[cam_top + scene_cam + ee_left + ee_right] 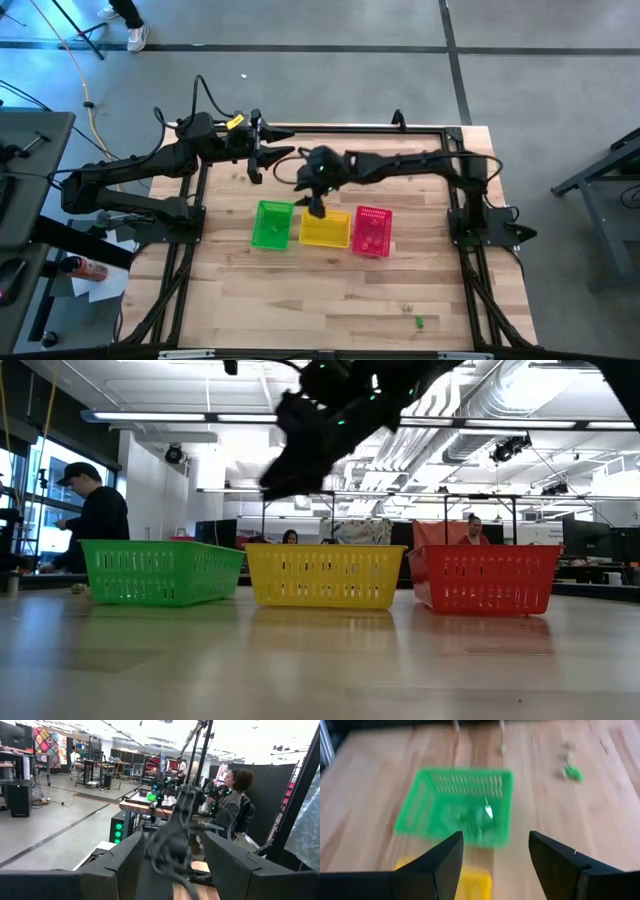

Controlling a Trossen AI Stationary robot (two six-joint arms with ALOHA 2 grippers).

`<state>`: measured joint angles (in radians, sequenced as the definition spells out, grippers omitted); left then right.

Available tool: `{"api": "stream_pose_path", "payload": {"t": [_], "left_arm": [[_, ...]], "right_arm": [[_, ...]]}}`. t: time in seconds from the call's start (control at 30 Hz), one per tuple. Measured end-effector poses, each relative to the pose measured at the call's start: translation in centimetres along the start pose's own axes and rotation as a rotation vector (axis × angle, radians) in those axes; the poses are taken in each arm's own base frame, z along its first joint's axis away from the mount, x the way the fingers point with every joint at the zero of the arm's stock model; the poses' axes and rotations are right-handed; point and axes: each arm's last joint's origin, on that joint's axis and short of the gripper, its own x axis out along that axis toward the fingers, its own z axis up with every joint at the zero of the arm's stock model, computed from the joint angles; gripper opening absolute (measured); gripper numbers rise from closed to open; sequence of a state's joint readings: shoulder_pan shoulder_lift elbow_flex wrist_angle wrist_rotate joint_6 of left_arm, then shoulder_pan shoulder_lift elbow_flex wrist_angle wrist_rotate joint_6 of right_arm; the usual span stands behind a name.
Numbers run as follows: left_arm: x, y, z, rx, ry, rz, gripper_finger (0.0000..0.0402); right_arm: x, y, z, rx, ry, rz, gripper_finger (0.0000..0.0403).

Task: Sort Halloween decoration
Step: Put the green skeleton toy into the green basket

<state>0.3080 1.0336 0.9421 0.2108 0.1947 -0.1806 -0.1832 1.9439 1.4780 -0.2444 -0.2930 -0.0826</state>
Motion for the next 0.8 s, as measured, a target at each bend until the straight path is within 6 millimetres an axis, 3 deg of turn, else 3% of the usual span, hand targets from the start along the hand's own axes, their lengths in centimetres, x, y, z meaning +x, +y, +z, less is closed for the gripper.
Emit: {"api": "stream_pose_path", "payload": {"t": [0.13,0.23,0.43,0.57,0.8], "left_arm": [[0.0,0.0,0.0,0.000,0.000,0.000,0.0195],[0.0,0.0,0.0,0.000,0.000,0.000,0.0195],[0.0,0.0,0.0,0.000,0.002,0.000,0.0195],[0.0,0.0,0.0,0.000,0.004,0.001,0.0195],[0.0,0.1,-0.5,-0.012,0.055,0.004,0.0195]], "right_arm": [[-3.3,-0.6,-0.3,-0.008,0.085,-0.015,0.0220],[-5.8,-0.5,-1.6,0.011,0.094,-0.028,0.0220],[-10.7,1.2,-6.3,0.161,0.014,-0.118,0.0220],[-13.8,2.8,-7.5,0.271,-0.199,-0.161,0.0220],[-18.3,5.2,-5.2,0.183,-0.707,-0.125,0.0220]]}}
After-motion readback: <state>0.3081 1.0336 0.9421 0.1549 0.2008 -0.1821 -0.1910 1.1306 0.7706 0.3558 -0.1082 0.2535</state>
